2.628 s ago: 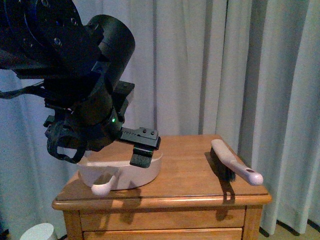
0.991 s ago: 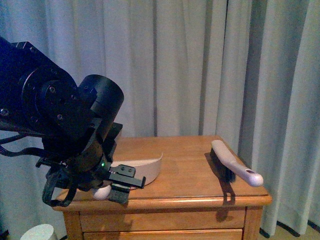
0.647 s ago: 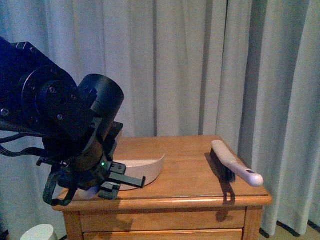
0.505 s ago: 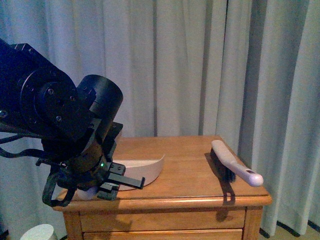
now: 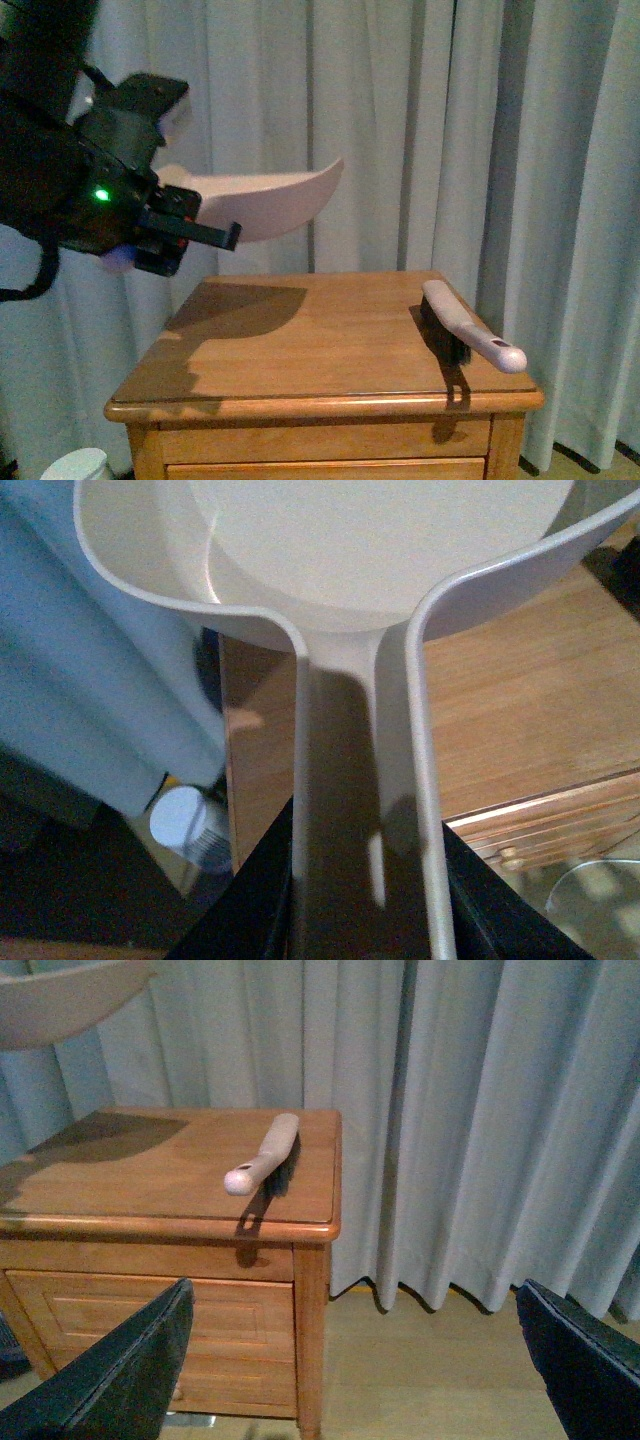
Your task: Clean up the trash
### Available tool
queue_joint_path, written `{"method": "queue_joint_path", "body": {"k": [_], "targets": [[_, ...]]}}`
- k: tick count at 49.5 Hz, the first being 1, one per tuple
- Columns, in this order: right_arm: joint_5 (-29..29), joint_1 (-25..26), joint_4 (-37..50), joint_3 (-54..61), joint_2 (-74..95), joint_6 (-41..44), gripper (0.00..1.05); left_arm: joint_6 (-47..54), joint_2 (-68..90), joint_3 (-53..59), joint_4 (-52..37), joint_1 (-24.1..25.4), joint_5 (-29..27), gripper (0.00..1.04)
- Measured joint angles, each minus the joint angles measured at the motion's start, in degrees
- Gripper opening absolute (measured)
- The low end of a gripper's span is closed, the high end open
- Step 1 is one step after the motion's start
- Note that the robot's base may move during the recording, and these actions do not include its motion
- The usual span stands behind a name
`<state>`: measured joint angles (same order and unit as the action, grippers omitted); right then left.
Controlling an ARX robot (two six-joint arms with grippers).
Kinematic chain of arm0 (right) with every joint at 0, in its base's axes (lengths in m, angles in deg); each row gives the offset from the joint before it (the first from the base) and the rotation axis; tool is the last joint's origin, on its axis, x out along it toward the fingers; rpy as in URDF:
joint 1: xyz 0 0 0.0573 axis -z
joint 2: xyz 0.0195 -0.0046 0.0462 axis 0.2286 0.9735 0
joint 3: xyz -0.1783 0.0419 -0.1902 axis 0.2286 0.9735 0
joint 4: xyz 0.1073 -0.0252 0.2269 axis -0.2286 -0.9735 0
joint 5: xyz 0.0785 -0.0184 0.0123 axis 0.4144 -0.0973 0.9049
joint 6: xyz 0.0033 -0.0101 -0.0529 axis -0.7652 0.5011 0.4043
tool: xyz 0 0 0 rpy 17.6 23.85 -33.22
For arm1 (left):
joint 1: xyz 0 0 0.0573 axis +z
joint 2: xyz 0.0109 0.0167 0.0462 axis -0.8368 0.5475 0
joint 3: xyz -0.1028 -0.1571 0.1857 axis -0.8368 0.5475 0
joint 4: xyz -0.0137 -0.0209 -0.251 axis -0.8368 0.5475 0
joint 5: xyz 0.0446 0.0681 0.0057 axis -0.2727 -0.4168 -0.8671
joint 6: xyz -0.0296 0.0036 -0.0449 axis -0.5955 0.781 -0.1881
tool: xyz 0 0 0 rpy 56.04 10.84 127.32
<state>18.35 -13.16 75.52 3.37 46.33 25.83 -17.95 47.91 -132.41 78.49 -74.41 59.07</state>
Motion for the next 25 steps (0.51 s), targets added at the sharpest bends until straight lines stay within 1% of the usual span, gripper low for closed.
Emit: {"method": "queue_joint_path", "body": {"k": [5, 11, 19, 22, 25], "targets": [[0.0, 0.0, 0.0, 0.0, 0.0, 0.0, 0.97, 4.0, -10.1, 7.8, -2.3, 1.8, 5.6, 0.28], [0.0, 0.0, 0.0, 0.0, 0.0, 0.0, 0.97, 6.7, -20.8, 14.8, -1.4, 5.3, 11.5, 0.28], [0.0, 0.0, 0.0, 0.0, 0.0, 0.0, 0.97, 8.3, -30.4, 20.0, 1.0, 9.8, 16.7, 0.28], [0.0, 0.0, 0.0, 0.0, 0.0, 0.0, 0.97, 9.2, -35.6, 22.9, 2.2, 12.7, 19.8, 0.28], [0.0, 0.0, 0.0, 0.0, 0.0, 0.0, 0.97, 9.6, -38.1, 24.3, 3.0, 14.0, 21.6, 0.28]]}}
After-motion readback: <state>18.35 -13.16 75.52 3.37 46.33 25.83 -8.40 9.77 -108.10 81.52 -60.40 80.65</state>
